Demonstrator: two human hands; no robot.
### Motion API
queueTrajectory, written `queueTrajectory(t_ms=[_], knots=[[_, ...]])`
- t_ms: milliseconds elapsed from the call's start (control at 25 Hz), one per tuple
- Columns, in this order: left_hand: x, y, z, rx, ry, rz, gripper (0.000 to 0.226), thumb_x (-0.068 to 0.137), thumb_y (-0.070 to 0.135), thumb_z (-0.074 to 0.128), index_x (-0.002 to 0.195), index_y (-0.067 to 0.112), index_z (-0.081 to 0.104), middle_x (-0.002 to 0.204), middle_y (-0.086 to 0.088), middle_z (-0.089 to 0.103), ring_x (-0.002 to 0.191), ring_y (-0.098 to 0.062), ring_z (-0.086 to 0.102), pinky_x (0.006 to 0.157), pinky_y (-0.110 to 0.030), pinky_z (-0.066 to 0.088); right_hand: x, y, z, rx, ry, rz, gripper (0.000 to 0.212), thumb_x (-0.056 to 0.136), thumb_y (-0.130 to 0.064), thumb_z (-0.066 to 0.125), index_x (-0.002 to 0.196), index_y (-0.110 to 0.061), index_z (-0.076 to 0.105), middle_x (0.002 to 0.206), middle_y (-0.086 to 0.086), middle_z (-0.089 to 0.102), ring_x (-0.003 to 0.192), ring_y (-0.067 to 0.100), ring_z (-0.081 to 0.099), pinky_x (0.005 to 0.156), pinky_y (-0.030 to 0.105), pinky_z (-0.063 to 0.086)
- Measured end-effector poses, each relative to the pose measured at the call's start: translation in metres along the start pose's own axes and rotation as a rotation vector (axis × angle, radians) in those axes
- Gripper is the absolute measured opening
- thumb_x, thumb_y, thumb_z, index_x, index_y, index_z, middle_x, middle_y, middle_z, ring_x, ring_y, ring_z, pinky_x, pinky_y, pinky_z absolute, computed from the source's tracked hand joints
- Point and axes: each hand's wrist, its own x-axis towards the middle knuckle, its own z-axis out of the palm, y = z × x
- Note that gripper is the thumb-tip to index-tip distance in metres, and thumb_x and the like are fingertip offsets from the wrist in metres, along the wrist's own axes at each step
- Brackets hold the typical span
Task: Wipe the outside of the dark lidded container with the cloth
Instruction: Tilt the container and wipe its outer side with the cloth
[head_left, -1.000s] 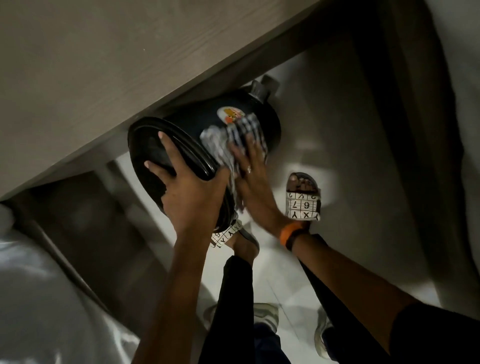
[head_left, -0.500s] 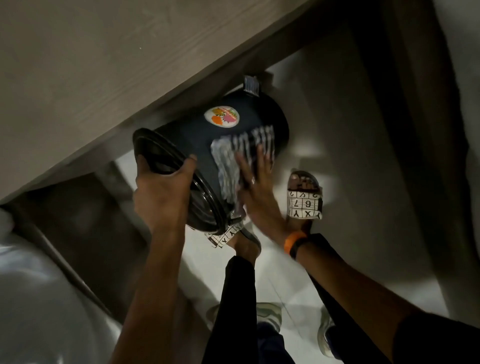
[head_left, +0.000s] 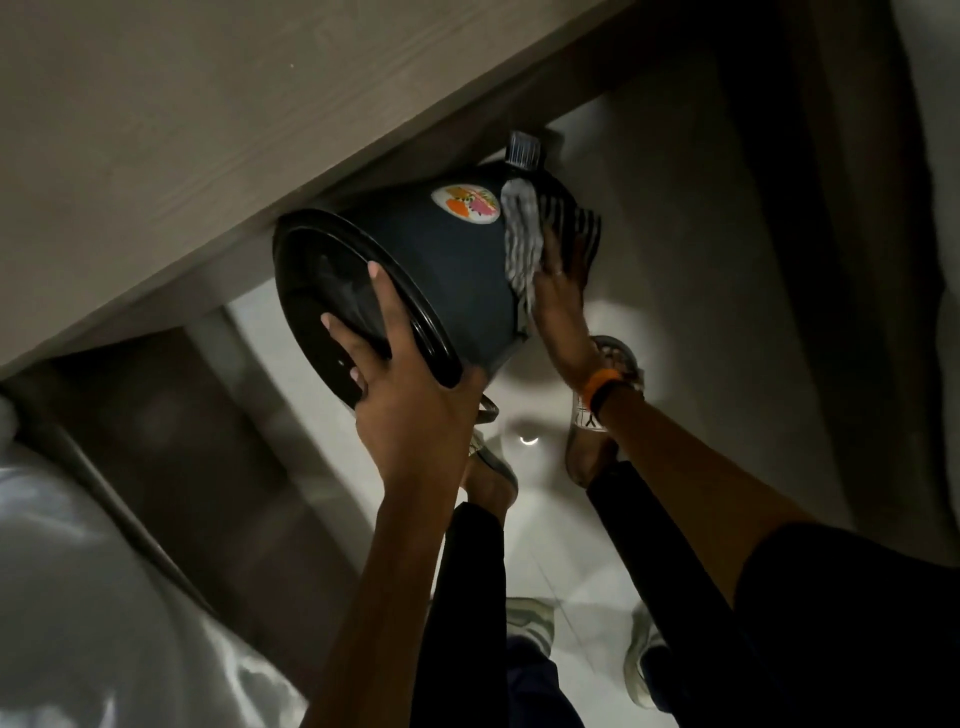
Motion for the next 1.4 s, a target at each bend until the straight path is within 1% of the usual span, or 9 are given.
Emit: queueTrajectory(t_ms=[160, 320, 520, 760, 960, 1040, 1120, 1240, 1400], knots=[[0.013, -0.004, -0.015, 0.022, 0.008, -0.005, 0.114, 0.081, 0.044, 0.074, 0.163, 0.033, -0.005, 0.163, -0.028, 0.030, 0.121, -0.047, 0.062, 0.099, -0.050, 0.052, -0.097, 0.016, 0.035, -0.179, -0.160, -0.290, 0.062, 0.102, -0.050, 0.031, 0.158, -0.052, 0.003, 0.174, -0.003, -0.018, 0.162, 0.030, -0.017, 0.130, 0.055, 0.008], [0.034, -0.008, -0.027, 0.015, -0.065, -0.060, 0.094, 0.078, 0.047, 0.074, 0.158, 0.023, 0.031, 0.120, -0.012, 0.072, 0.110, -0.039, 0.068, 0.093, -0.042, 0.054, -0.073, 0.038, 0.013, -0.446, -0.022, -0.327, 0.054, 0.105, -0.053, 0.023, 0.156, -0.056, 0.006, 0.176, 0.001, -0.002, 0.163, 0.034, -0.006, 0.130, 0.063, 0.007], [0.045, -0.007, -0.033, -0.175, 0.039, -0.145, 0.077, 0.073, 0.066, 0.070, 0.138, 0.027, 0.056, 0.115, -0.004, 0.074, 0.109, -0.033, 0.069, 0.091, -0.037, 0.051, 0.002, 0.045, -0.028, -0.105, 0.032, 0.082, 0.064, 0.110, -0.043, 0.034, 0.165, -0.029, 0.005, 0.176, 0.004, -0.009, 0.164, 0.025, -0.006, 0.134, 0.053, 0.008], [0.016, -0.013, -0.017, -0.039, 0.055, -0.035, 0.083, 0.094, 0.028, 0.063, 0.163, 0.030, 0.018, 0.143, -0.018, 0.060, 0.115, -0.042, 0.064, 0.098, -0.048, 0.051, -0.091, 0.045, 0.022, -0.457, -0.178, -0.379, 0.067, 0.102, -0.059, 0.032, 0.162, -0.043, 0.009, 0.173, 0.001, -0.022, 0.161, 0.031, -0.023, 0.131, 0.052, -0.010], [0.045, -0.021, -0.019, -0.005, 0.198, -0.021, 0.065, 0.093, 0.038, 0.061, 0.154, 0.026, 0.042, 0.122, -0.019, 0.071, 0.109, -0.044, 0.066, 0.091, -0.045, 0.050, -0.041, 0.058, -0.014, -0.098, 0.027, -0.021, 0.067, 0.109, -0.029, 0.044, 0.164, -0.029, 0.005, 0.174, 0.005, -0.017, 0.163, 0.033, 0.002, 0.130, 0.060, 0.024], [0.044, -0.029, -0.016, -0.123, 0.151, -0.014, 0.077, 0.087, 0.052, 0.069, 0.155, 0.034, 0.038, 0.142, -0.009, 0.063, 0.126, -0.036, 0.061, 0.102, -0.043, 0.048, -0.022, 0.050, -0.018, 0.020, 0.079, 0.083, 0.064, 0.112, -0.028, 0.034, 0.165, -0.021, -0.003, 0.174, 0.006, -0.018, 0.164, 0.027, -0.005, 0.133, 0.055, 0.011], [0.017, -0.033, -0.009, -0.311, -0.044, 0.077, 0.114, 0.074, 0.044, 0.087, 0.161, 0.040, 0.015, 0.171, -0.005, 0.020, 0.151, -0.027, 0.034, 0.116, -0.039, 0.037, -0.026, 0.036, -0.016, 0.073, 0.068, 0.157, 0.062, 0.112, -0.038, 0.027, 0.165, -0.022, -0.003, 0.176, 0.005, -0.011, 0.164, 0.024, -0.007, 0.135, 0.050, 0.000], [-0.004, -0.034, 0.006, -0.248, -0.165, 0.182, 0.140, 0.066, 0.022, 0.096, 0.159, 0.038, -0.008, 0.170, -0.012, -0.023, 0.160, -0.030, -0.001, 0.121, -0.044, 0.032, -0.056, 0.023, -0.010, 0.184, 0.039, 0.223, 0.064, 0.110, -0.049, 0.031, 0.164, -0.027, 0.003, 0.176, 0.004, 0.005, 0.163, 0.022, 0.008, 0.128, 0.033, 0.004], [0.007, -0.021, 0.007, -0.109, -0.070, 0.231, 0.126, 0.077, 0.030, 0.086, 0.164, 0.030, -0.005, 0.171, -0.016, -0.018, 0.152, -0.050, 0.023, 0.108, -0.063, 0.046, -0.098, 0.018, 0.023, 0.212, 0.000, 0.139, 0.067, 0.110, -0.042, 0.039, 0.162, -0.041, -0.003, 0.175, -0.002, -0.016, 0.161, 0.012, -0.004, 0.132, 0.031, 0.014]])
